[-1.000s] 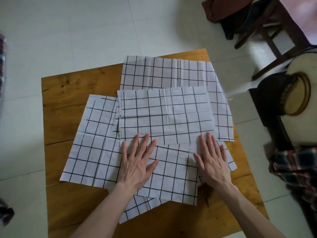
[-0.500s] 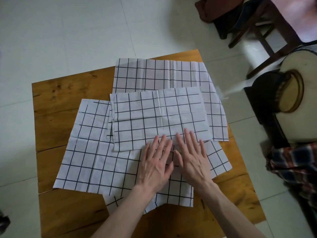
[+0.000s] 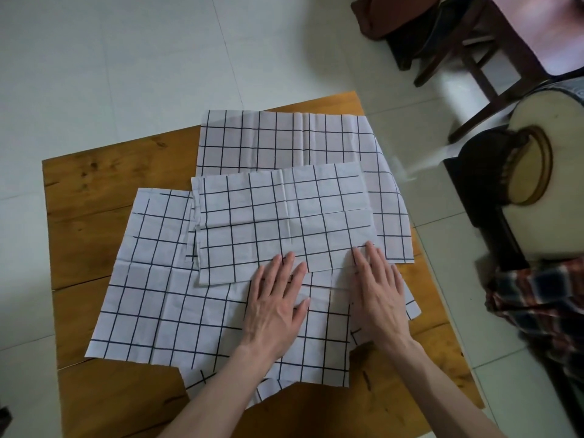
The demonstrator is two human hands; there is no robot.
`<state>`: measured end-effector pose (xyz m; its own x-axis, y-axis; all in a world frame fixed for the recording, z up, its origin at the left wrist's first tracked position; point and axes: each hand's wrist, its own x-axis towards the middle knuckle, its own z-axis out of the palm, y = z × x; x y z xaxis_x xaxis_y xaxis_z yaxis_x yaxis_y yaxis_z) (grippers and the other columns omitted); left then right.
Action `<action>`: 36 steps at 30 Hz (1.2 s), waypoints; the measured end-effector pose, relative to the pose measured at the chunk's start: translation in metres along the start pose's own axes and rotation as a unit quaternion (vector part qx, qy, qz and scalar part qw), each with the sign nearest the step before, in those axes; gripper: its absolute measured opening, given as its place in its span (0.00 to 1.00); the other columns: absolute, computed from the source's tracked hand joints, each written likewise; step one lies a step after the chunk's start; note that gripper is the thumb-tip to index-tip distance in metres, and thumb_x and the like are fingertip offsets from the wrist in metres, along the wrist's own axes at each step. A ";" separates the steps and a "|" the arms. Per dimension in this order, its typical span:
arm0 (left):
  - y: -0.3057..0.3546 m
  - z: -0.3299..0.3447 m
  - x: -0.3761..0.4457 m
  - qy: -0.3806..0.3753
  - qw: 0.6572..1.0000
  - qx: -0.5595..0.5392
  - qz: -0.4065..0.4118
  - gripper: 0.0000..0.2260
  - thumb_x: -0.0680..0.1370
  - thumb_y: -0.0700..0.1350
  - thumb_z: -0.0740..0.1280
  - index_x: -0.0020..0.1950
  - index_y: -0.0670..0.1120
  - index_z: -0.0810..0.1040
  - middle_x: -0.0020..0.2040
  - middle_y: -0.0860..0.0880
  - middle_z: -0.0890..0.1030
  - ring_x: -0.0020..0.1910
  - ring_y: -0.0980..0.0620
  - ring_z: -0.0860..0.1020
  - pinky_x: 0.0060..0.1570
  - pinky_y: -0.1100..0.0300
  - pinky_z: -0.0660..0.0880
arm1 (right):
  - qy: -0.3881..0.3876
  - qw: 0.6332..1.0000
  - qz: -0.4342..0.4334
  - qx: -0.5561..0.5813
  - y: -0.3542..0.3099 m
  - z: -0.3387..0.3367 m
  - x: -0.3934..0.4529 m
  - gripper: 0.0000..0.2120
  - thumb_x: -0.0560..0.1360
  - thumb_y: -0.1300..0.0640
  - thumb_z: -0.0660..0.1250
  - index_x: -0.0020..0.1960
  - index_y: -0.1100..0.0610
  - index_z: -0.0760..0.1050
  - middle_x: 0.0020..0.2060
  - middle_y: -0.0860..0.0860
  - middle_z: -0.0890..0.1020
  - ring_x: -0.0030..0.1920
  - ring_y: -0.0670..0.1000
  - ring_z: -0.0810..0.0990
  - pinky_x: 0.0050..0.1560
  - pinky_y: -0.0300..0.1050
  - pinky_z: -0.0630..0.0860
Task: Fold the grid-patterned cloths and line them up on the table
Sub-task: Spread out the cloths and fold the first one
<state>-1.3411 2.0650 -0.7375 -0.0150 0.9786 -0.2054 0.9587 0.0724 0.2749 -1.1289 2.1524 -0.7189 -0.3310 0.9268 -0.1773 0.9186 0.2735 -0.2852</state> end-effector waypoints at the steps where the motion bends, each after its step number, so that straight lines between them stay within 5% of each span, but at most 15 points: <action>1: 0.001 0.000 0.000 -0.001 1.000 0.000 -0.002 0.30 0.85 0.60 0.52 0.86 0.50 0.53 0.86 0.48 0.49 0.85 0.46 0.47 0.80 0.40 0.58 | 0.025 0.999 0.022 0.022 -0.001 -0.002 0.003 0.26 0.86 0.51 0.54 0.83 0.54 0.58 0.82 0.56 0.62 0.81 0.57 0.60 0.78 0.59 0.63; 5: 0.003 -0.001 0.001 -0.003 1.000 0.005 -0.006 0.30 0.85 0.60 0.50 0.86 0.50 0.53 0.86 0.47 0.49 0.85 0.46 0.47 0.79 0.40 0.59 | 0.094 0.976 0.172 0.094 -0.008 -0.014 0.022 0.26 0.80 0.53 0.69 0.76 0.58 0.69 0.66 0.58 0.76 0.63 0.58 0.73 0.60 0.54 0.73; 14: 0.003 -0.002 0.001 -0.017 1.000 0.011 -0.009 0.30 0.85 0.61 0.48 0.86 0.51 0.51 0.86 0.47 0.48 0.85 0.46 0.45 0.80 0.40 0.58 | 0.012 0.927 0.315 0.202 -0.012 -0.033 0.056 0.26 0.77 0.43 0.69 0.68 0.59 0.73 0.57 0.53 0.81 0.59 0.59 0.79 0.60 0.60 0.77; 17: 0.002 -0.004 0.001 -0.026 1.000 0.004 -0.007 0.30 0.85 0.61 0.48 0.86 0.52 0.50 0.86 0.48 0.46 0.85 0.46 0.44 0.80 0.40 0.56 | 0.026 0.896 0.320 0.306 -0.017 -0.036 0.055 0.16 0.81 0.48 0.67 0.60 0.59 0.75 0.50 0.50 0.81 0.49 0.56 0.79 0.47 0.51 0.77; 20: 0.001 -0.007 0.002 -0.035 0.999 -0.009 -0.005 0.30 0.85 0.61 0.49 0.86 0.52 0.50 0.86 0.48 0.45 0.85 0.47 0.42 0.81 0.41 0.53 | 0.059 0.866 0.297 0.398 -0.032 -0.047 0.048 0.08 0.83 0.51 0.65 0.53 0.57 0.73 0.40 0.52 0.79 0.36 0.50 0.74 0.32 0.40 0.72; 22: 0.000 -0.011 0.003 -0.037 0.999 -0.030 0.001 0.31 0.85 0.63 0.48 0.86 0.52 0.51 0.86 0.49 0.45 0.85 0.48 0.41 0.81 0.42 0.50 | 0.088 0.868 0.253 0.418 -0.047 -0.056 0.044 0.07 0.84 0.53 0.65 0.52 0.56 0.73 0.39 0.50 0.78 0.36 0.49 0.74 0.30 0.33 0.71; 26: 0.001 -0.021 0.003 0.003 0.993 -0.118 -0.007 0.30 0.86 0.63 0.51 0.85 0.50 0.55 0.86 0.53 0.49 0.84 0.53 0.42 0.83 0.49 0.46 | 0.103 0.893 0.154 0.410 -0.082 -0.059 0.039 0.03 0.83 0.55 0.66 0.54 0.53 0.74 0.49 0.45 0.81 0.49 0.52 0.82 0.42 0.43 0.81; 29: -0.001 -0.036 0.003 0.029 0.971 -0.229 -0.056 0.28 0.85 0.61 0.51 0.84 0.53 0.56 0.84 0.59 0.53 0.83 0.62 0.45 0.80 0.64 0.46 | 0.088 0.930 0.073 0.350 -0.111 -0.057 0.036 0.14 0.82 0.53 0.66 0.67 0.51 0.72 0.51 0.43 0.80 0.54 0.43 0.80 0.47 0.44 0.82; 33: -0.018 -0.052 0.004 0.126 0.917 -0.350 -0.140 0.22 0.87 0.59 0.51 0.76 0.52 0.71 0.73 0.55 0.75 0.74 0.58 0.70 0.72 0.52 0.72 | 0.071 0.954 -0.014 0.291 -0.153 -0.052 0.035 0.21 0.82 0.49 0.62 0.74 0.50 0.68 0.48 0.37 0.74 0.49 0.42 0.79 0.46 0.36 0.75; 36: -0.035 -0.058 0.006 0.173 0.844 -0.448 -0.238 0.19 0.87 0.59 0.54 0.69 0.53 0.76 0.62 0.56 0.82 0.62 0.56 0.80 0.60 0.46 0.80 | 0.052 0.963 -0.062 0.256 -0.174 -0.036 0.040 0.18 0.83 0.45 0.59 0.70 0.50 0.66 0.52 0.36 0.75 0.52 0.45 0.79 0.44 0.40 0.75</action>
<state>-1.3912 2.0791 -0.6942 -0.5693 0.7835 -0.2489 0.2224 0.4383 0.8709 -1.2943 2.1507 -0.6421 -0.3841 0.9230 -0.0241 0.6381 0.2465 -0.7294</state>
